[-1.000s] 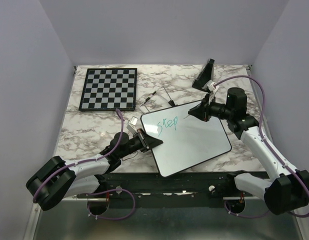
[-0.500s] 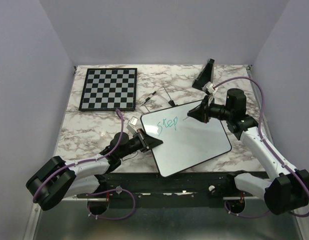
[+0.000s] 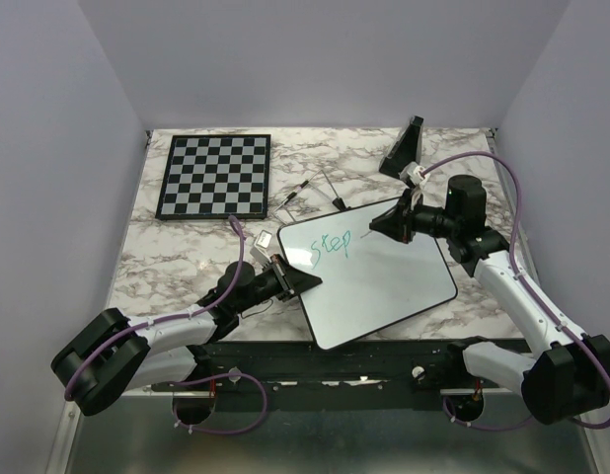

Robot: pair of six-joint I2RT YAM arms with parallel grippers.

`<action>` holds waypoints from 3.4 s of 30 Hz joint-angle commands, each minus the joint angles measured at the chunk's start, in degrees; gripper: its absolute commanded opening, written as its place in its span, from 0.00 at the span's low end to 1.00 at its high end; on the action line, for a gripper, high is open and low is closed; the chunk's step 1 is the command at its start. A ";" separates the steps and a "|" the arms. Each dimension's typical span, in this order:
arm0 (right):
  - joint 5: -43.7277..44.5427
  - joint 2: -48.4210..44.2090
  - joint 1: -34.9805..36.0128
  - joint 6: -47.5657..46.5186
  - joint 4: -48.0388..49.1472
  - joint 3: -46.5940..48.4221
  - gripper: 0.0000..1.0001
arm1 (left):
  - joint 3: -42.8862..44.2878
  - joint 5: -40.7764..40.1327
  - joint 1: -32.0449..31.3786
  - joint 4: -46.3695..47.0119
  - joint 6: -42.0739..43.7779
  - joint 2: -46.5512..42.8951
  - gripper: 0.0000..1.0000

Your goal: Write a sentence on the whiteboard

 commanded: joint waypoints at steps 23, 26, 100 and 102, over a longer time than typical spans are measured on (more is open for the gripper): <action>1.15 -0.40 -0.40 -2.81 1.89 -1.54 0.01 | -1.00 -2.05 -0.88 2.29 4.38 -0.19 0.00; 1.24 -0.31 -0.40 -2.99 1.89 -1.62 0.01 | -1.09 -2.05 -0.88 2.20 4.38 -0.37 0.00; 11.26 8.39 2.50 3.95 8.48 -1.36 0.01 | -1.18 -1.96 -1.06 2.73 4.55 -0.11 0.00; 12.22 8.48 2.42 3.87 8.22 -1.27 0.01 | -1.09 -1.87 -0.97 2.90 4.55 0.15 0.00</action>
